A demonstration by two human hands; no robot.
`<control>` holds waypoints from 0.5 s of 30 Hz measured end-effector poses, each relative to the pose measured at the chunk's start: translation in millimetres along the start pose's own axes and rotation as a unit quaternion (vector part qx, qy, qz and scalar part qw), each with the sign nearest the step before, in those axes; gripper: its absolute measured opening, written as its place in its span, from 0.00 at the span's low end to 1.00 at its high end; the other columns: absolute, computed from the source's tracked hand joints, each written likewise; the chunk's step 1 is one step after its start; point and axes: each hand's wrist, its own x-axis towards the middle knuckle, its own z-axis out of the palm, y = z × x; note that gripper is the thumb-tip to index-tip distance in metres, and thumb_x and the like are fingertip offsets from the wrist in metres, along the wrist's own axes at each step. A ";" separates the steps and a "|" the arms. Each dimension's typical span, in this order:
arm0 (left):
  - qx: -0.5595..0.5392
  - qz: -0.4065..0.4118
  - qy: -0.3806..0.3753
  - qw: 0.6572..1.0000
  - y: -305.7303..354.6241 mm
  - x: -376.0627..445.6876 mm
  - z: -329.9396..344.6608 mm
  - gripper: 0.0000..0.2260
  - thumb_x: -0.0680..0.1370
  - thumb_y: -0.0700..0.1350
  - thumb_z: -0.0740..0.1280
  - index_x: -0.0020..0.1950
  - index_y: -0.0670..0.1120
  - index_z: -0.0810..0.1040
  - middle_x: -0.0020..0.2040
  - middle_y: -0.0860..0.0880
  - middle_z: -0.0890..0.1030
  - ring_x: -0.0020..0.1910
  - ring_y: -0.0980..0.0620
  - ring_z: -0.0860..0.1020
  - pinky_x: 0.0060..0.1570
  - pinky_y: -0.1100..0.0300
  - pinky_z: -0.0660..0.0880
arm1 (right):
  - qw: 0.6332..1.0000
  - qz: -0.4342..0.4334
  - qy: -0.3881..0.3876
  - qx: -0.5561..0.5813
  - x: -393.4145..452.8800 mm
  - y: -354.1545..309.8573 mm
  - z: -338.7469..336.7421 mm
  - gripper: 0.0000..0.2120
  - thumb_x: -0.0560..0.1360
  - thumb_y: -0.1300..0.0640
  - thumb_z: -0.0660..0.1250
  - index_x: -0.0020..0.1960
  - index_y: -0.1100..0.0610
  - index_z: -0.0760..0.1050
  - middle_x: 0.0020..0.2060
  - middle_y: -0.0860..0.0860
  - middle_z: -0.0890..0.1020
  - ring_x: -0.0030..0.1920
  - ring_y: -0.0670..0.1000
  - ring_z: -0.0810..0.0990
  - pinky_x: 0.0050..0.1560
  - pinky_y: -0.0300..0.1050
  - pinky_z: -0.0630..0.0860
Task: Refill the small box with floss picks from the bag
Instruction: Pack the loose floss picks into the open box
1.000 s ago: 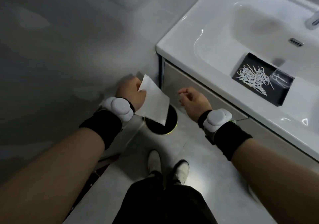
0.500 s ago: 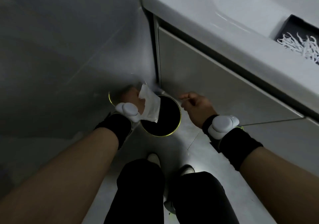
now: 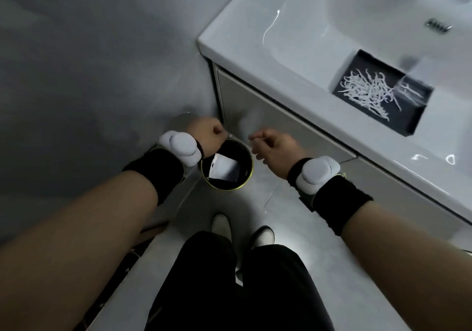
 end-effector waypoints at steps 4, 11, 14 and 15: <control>-0.010 0.040 -0.031 0.999 33.9 -24.9 -30.8 0.10 0.73 0.49 0.67 0.32 0.52 0.73 0.30 0.56 0.78 0.42 0.46 0.82 0.48 0.53 0.78 | 1.000 -0.008 0.017 0.002 -33.2 -31.7 -27.2 0.08 0.77 0.51 0.62 0.41 0.45 0.78 0.34 0.47 0.83 0.36 0.48 0.81 0.46 0.47 0.79; -0.107 0.111 -0.085 0.984 118.7 -48.6 -75.4 0.07 0.77 0.47 0.64 0.43 0.46 0.78 0.38 0.49 0.83 0.35 0.51 0.80 0.38 0.60 0.76 | 0.996 -0.006 0.094 -0.002 -89.2 -59.1 -80.1 0.12 0.78 0.49 0.61 0.38 0.49 0.78 0.31 0.47 0.82 0.36 0.49 0.81 0.47 0.51 0.81; -0.128 0.136 -0.109 0.976 152.7 -49.5 -83.6 0.06 0.77 0.46 0.65 0.45 0.45 0.79 0.39 0.50 0.83 0.36 0.52 0.80 0.40 0.57 0.78 | 0.994 0.003 0.113 0.001 -106.9 -60.9 -99.3 0.13 0.78 0.48 0.61 0.39 0.50 0.78 0.32 0.48 0.83 0.34 0.46 0.80 0.48 0.49 0.80; -0.139 0.141 -0.121 0.973 163.8 -49.9 -83.0 0.06 0.76 0.45 0.65 0.45 0.45 0.79 0.40 0.49 0.83 0.36 0.52 0.80 0.40 0.57 0.79 | 0.992 0.008 0.125 0.006 -112.9 -60.4 -106.2 0.13 0.78 0.48 0.61 0.39 0.50 0.78 0.31 0.47 0.83 0.33 0.45 0.80 0.47 0.48 0.80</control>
